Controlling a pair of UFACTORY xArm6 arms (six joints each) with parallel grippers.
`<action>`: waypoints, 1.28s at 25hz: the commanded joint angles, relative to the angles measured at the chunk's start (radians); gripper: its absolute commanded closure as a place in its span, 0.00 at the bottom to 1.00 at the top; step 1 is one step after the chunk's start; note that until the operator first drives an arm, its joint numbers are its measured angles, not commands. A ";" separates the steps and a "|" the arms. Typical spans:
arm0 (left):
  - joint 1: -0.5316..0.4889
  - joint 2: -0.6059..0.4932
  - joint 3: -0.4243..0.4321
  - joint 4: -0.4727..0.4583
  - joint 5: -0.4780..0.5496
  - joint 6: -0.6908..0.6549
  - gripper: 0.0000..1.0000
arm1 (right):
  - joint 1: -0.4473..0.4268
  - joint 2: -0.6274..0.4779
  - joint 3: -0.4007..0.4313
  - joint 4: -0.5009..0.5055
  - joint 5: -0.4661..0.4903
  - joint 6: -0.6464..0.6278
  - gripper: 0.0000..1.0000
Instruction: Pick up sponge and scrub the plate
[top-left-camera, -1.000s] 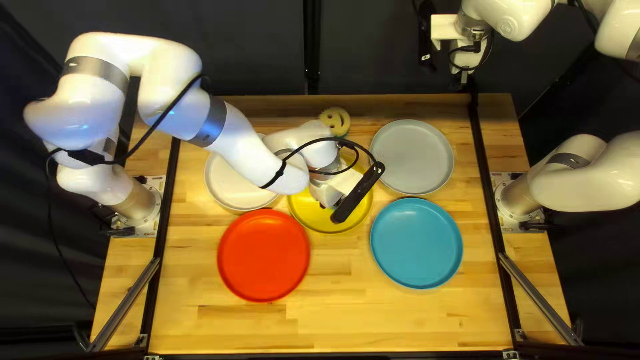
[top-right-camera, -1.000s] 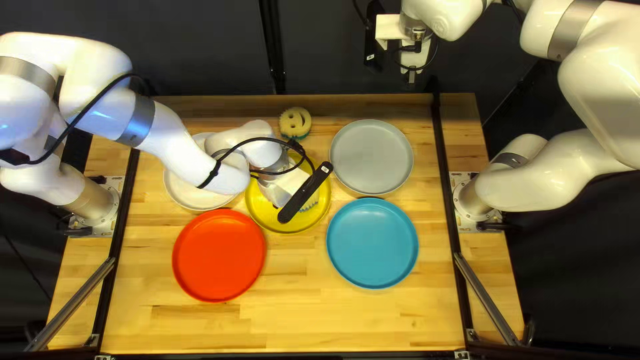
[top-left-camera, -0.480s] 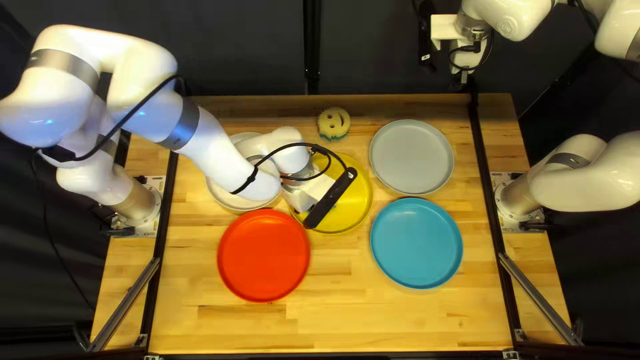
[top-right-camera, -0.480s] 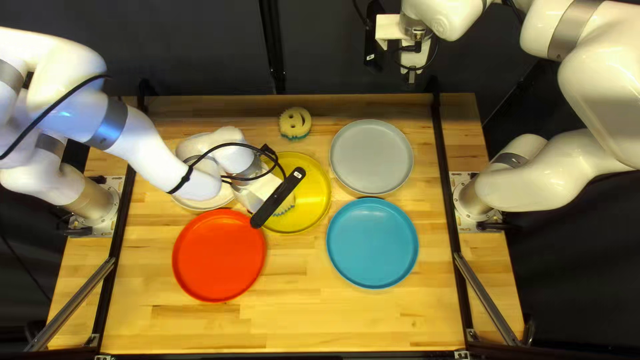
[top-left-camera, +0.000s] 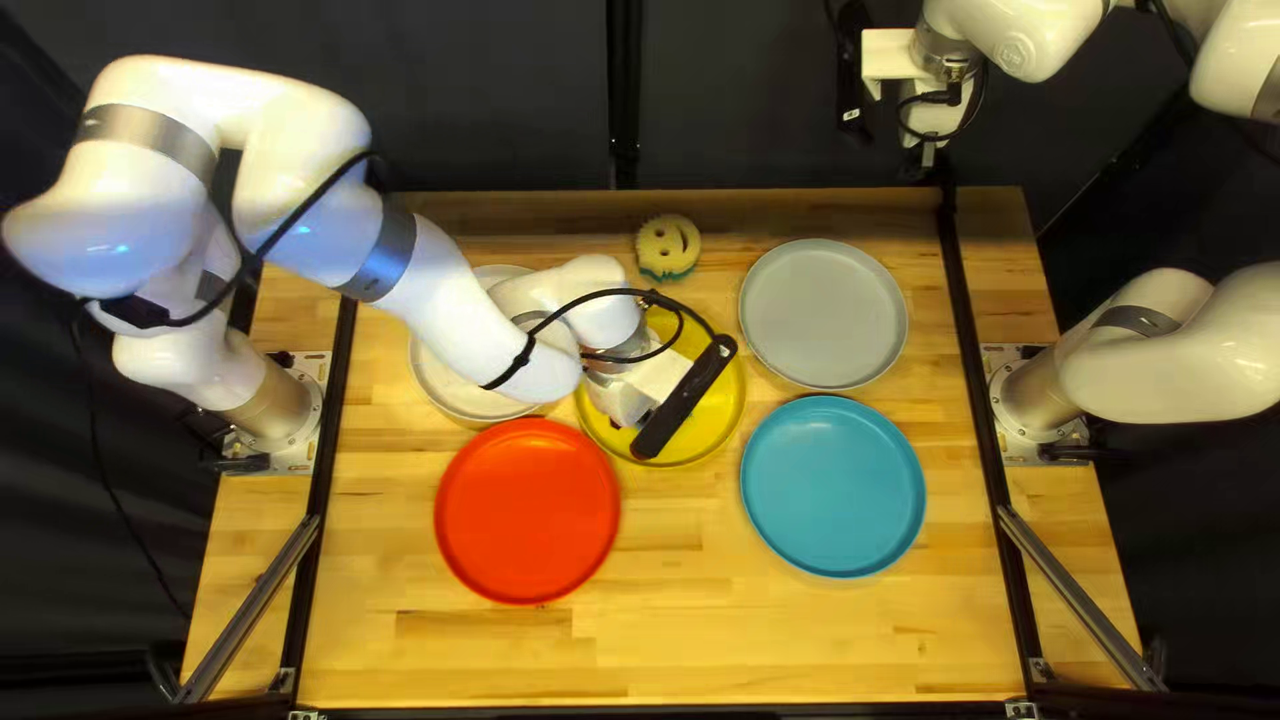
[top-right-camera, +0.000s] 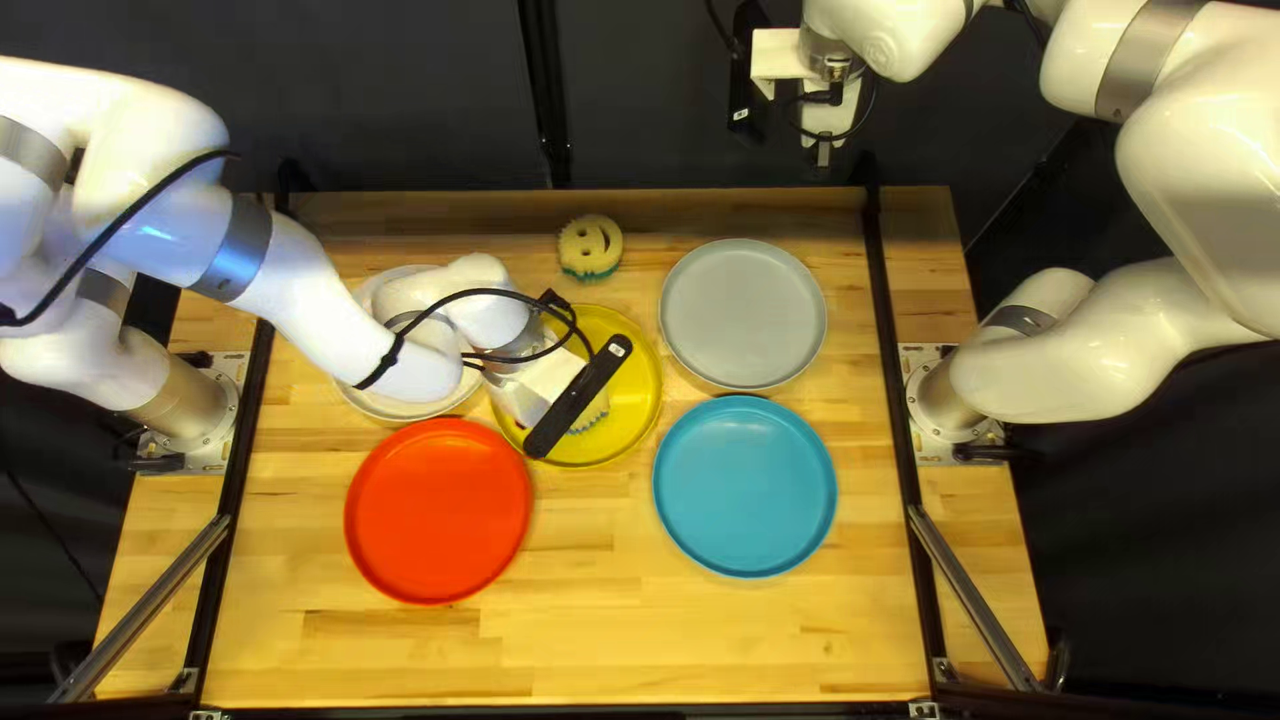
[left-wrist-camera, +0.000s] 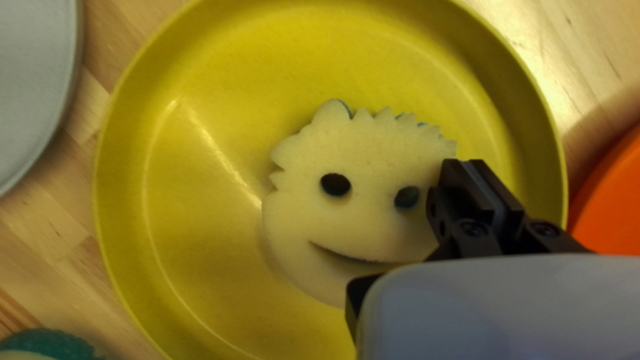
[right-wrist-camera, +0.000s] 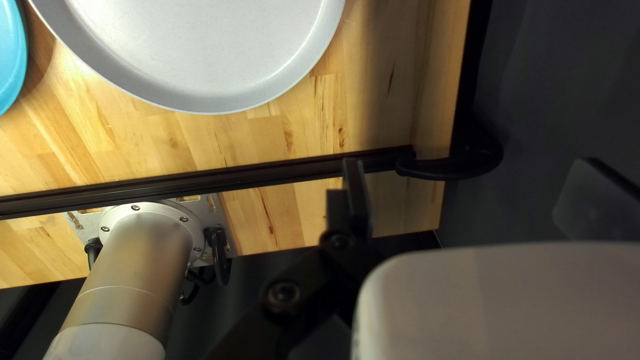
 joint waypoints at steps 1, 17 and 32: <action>0.003 0.004 -0.016 0.012 0.020 0.006 1.00 | 0.000 0.000 0.000 0.000 0.000 0.000 0.00; -0.027 -0.269 0.361 -0.026 -0.047 -0.008 1.00 | 0.000 0.000 0.000 0.000 0.000 0.000 0.00; 0.022 -0.091 0.119 -0.025 -0.009 0.011 1.00 | 0.000 0.000 0.000 0.000 0.000 0.000 0.00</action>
